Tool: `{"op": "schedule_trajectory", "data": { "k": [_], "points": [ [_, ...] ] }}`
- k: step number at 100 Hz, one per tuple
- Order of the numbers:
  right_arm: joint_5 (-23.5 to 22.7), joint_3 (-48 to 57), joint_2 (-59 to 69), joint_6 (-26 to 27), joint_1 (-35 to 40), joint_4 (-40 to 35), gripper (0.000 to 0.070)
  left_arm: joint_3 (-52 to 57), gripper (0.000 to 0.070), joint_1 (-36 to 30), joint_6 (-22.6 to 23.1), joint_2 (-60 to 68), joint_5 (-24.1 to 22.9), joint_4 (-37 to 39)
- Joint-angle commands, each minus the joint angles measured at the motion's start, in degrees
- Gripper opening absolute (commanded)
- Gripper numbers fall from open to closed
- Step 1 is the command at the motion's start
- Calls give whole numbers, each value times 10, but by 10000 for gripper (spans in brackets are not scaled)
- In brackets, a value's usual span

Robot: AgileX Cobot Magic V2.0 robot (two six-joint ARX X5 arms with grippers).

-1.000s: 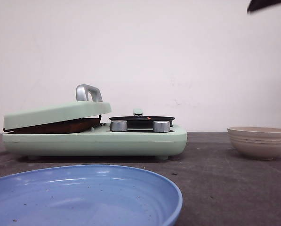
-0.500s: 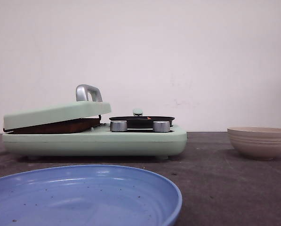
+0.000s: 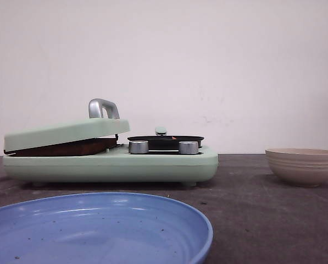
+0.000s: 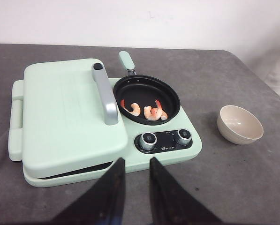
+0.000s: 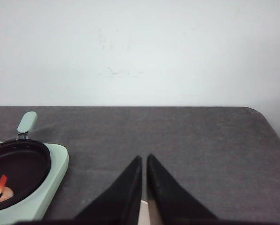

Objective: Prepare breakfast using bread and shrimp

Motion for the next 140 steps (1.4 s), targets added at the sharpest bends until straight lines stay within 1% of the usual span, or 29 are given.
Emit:
{"op": "schedule_trajectory", "data": {
  "k": [1, 11, 18, 26, 34, 40, 51, 66, 71, 79, 88, 103, 112, 117, 133, 140],
  "points": [
    [0, 6, 3, 8, 0, 6, 9, 12, 16, -3, -5, 1, -2, 7],
    [0, 6, 3, 8, 0, 6, 9, 12, 16, 0, -3, -12, -6, 7],
    [0, 6, 3, 8, 0, 6, 9, 12, 16, 17, 42, -31, -16, 9],
    [0, 6, 3, 8, 0, 6, 9, 1, 16, 45, 86, -56, -10, 5],
    [0, 6, 3, 8, 0, 6, 9, -40, 16, 85, 118, -90, 4, 31],
    [0, 6, 3, 8, 0, 6, 9, -91, 16, 118, 133, -118, 6, 76],
    [0, 6, 3, 8, 0, 6, 9, -213, 16, 184, 157, -170, 7, 197],
    [0, 6, 3, 8, 0, 6, 9, -357, 16, 243, 169, -227, 20, 342],
    [0, 6, 3, 8, 0, 6, 9, -398, 16, 257, 169, -240, 17, 380],
    [0, 6, 3, 8, 0, 6, 9, -449, 16, 274, 165, -261, 17, 415],
    [0, 6, 3, 8, 0, 6, 9, -492, 16, 289, 138, -290, 17, 414],
    [0, 6, 3, 8, 0, 6, 9, -537, 16, 299, 110, -332, 17, 405],
    [0, 6, 3, 8, 0, 6, 9, -555, 16, 303, 94, -357, 22, 383],
    [0, 6, 3, 8, 0, 6, 9, -554, 16, 305, 96, -371, 21, 347],
    [0, 6, 3, 8, 0, 7, 9, -554, 16, 313, 110, -369, 22, 278],
    [0, 6, 3, 8, 0, 7, 9, -554, 16, 314, 110, -369, 27, 280]
  ]
}}
